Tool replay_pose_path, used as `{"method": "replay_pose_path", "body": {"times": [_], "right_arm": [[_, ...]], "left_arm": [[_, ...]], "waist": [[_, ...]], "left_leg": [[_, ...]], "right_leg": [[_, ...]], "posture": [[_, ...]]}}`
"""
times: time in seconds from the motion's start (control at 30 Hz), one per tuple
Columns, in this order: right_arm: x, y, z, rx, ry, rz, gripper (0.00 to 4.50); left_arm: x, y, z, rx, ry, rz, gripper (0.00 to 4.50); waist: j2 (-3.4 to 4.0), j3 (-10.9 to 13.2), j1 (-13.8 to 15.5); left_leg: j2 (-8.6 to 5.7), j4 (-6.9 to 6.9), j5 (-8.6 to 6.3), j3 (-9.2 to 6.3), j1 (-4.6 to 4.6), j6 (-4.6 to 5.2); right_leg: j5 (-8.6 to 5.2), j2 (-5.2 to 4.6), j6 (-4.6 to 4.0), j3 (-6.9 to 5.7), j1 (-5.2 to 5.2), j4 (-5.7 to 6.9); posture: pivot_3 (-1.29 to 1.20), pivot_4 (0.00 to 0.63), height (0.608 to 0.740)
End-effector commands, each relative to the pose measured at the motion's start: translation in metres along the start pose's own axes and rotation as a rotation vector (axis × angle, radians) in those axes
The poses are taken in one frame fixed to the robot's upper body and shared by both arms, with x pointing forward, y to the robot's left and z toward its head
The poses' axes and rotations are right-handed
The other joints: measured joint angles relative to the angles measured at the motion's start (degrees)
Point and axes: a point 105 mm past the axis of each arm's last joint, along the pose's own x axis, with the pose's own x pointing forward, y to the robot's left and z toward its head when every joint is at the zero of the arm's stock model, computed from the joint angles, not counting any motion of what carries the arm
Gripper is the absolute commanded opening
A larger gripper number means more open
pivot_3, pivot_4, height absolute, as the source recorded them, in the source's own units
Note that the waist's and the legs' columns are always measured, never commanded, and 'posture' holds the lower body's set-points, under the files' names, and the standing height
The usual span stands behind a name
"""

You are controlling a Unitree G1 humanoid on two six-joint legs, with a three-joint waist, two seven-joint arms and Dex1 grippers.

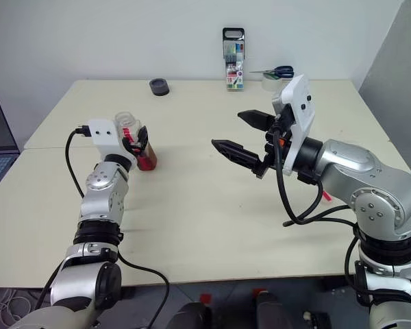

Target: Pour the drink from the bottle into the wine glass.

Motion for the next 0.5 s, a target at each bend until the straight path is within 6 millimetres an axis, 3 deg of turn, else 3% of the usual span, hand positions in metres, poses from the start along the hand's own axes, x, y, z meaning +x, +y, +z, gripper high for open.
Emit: {"method": "replay_pose_path", "body": {"times": [0.03, 0.27, 0.5], "right_arm": [[-0.002, 0.000, 0.011, -0.042, -0.043, -0.010, 4.50], [-0.004, -0.003, 0.004, -0.040, -0.036, -0.029, 4.50], [-0.011, -0.003, -0.007, -0.037, -0.018, -0.060, 4.50]], "left_arm": [[-0.001, 0.003, 0.008, -0.008, -0.030, 0.014, 4.42], [-0.008, 0.002, 0.007, 0.024, -0.028, 0.010, 4.47], [-0.030, -0.001, -0.007, 0.039, 0.032, 0.015, 4.47]], "waist": [[0.00, 0.00, 0.00], [-0.01, 0.00, 0.00], [-0.01, -0.01, 0.02]], "left_leg": [[0.00, 0.00, 0.00, 0.00, 0.00, 0.00], [0.00, 0.00, 0.00, 0.00, 0.01, 0.00], [0.01, -0.01, 0.00, -0.04, 0.01, 0.00]], "right_leg": [[0.00, 0.00, 0.00, 0.00, 0.00, 0.00], [0.00, 0.00, 0.00, 0.01, 0.00, 0.00], [0.00, -0.01, 0.00, 0.05, 0.01, 0.00]], "posture": [[0.00, 0.150, 0.740], [0.00, 0.150, 0.740], [0.00, 0.150, 0.740]]}}
